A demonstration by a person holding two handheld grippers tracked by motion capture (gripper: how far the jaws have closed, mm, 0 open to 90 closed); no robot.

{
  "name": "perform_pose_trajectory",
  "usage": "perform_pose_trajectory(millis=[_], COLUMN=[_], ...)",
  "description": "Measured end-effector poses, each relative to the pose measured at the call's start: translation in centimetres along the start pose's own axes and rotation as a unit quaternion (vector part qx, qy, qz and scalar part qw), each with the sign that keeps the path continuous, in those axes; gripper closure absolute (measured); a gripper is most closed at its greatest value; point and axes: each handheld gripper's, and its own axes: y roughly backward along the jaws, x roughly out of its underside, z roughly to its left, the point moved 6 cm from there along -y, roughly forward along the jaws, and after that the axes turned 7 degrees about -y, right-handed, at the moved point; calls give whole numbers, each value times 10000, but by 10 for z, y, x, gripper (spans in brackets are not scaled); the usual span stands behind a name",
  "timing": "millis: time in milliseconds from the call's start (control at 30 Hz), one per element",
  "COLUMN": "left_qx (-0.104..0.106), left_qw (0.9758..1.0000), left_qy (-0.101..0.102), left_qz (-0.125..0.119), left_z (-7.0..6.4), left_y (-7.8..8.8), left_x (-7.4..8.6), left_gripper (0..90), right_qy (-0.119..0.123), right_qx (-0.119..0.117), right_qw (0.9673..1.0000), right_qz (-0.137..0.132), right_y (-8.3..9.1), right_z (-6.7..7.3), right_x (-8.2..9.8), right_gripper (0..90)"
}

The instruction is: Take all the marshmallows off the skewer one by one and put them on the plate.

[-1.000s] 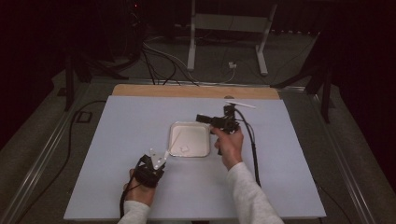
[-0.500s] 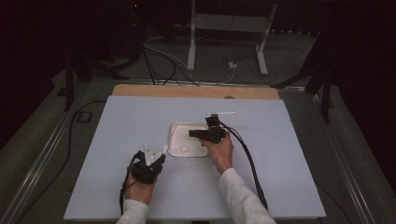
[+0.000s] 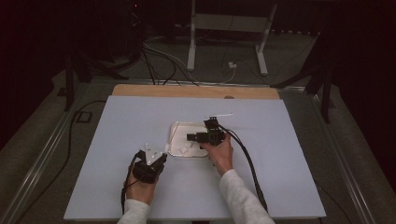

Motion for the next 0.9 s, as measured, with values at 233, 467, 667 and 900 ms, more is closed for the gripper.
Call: perform_pose_trajectory(millis=[233,467,667,900], left_qx=[-20,-9,30,52], left_qw=[10000,10000,10000,10000], left_qy=[31,13,-34,-48], left_qz=[-25,-34,-42,-65], left_z=[0,-4,-7,-8], left_y=[-1,-3,-5,-5], left_x=[-1,-4,-5,-7], left_gripper=[900,900,900,900], right_qy=[235,388,430,413], right_qx=[-608,-1200,-1382,-1521], right_qw=[9978,9919,9895,9873], right_qz=[-97,-151,-8,211], right_y=[12,22,17,6], right_z=[21,52,68,75], right_x=[5,14,25,35], right_gripper=[208,209,377,538])
